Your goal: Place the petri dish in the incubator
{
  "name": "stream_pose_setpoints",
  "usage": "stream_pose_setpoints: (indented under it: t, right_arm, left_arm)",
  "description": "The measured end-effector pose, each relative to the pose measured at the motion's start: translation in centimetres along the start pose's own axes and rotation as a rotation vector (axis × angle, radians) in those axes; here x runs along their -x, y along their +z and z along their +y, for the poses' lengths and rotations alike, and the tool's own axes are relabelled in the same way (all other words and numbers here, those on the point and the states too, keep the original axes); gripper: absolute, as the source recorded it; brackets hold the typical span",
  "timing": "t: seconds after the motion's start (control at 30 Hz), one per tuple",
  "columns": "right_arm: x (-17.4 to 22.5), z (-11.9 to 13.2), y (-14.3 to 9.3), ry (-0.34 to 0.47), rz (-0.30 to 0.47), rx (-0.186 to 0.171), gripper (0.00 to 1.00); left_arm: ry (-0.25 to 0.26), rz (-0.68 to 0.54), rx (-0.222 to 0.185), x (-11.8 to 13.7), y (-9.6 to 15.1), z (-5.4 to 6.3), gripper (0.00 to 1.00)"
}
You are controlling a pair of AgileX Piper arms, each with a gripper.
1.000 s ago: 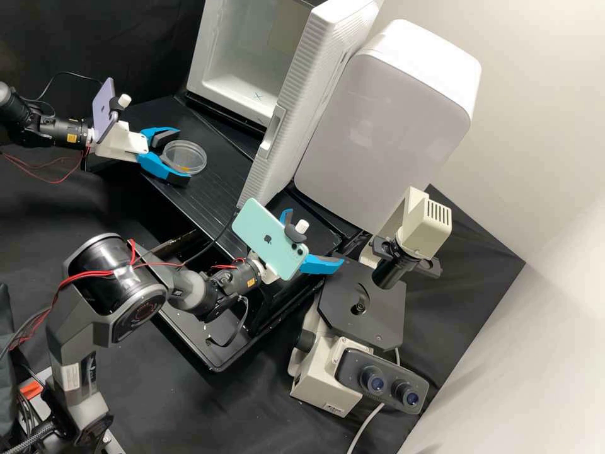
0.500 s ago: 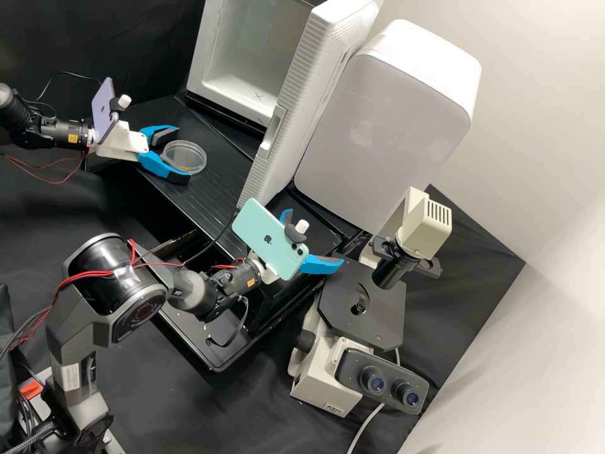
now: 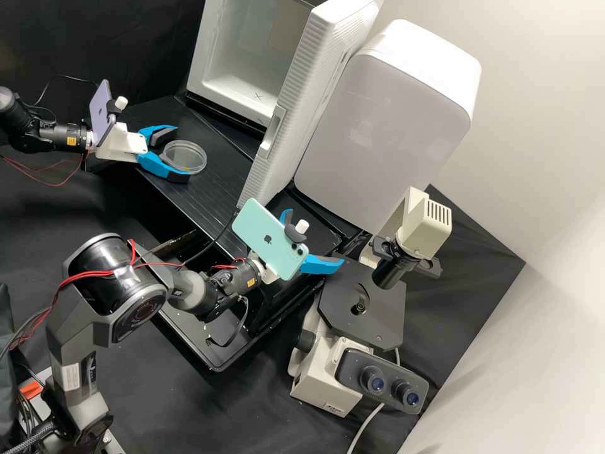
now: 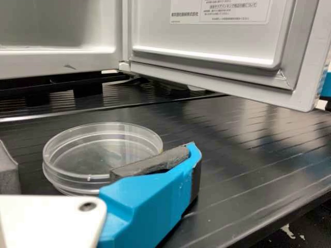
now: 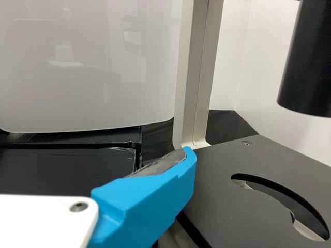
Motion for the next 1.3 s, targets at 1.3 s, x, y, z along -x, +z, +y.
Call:
stream_pose_setpoints:
  t: [1.3]
  right_arm:
    - [0.00,0.00,0.00,0.000,0.000,0.000,1.00]
  left_arm:
    - [-0.007,-0.042,0.004,-0.22,0.64,-0.22,0.00]
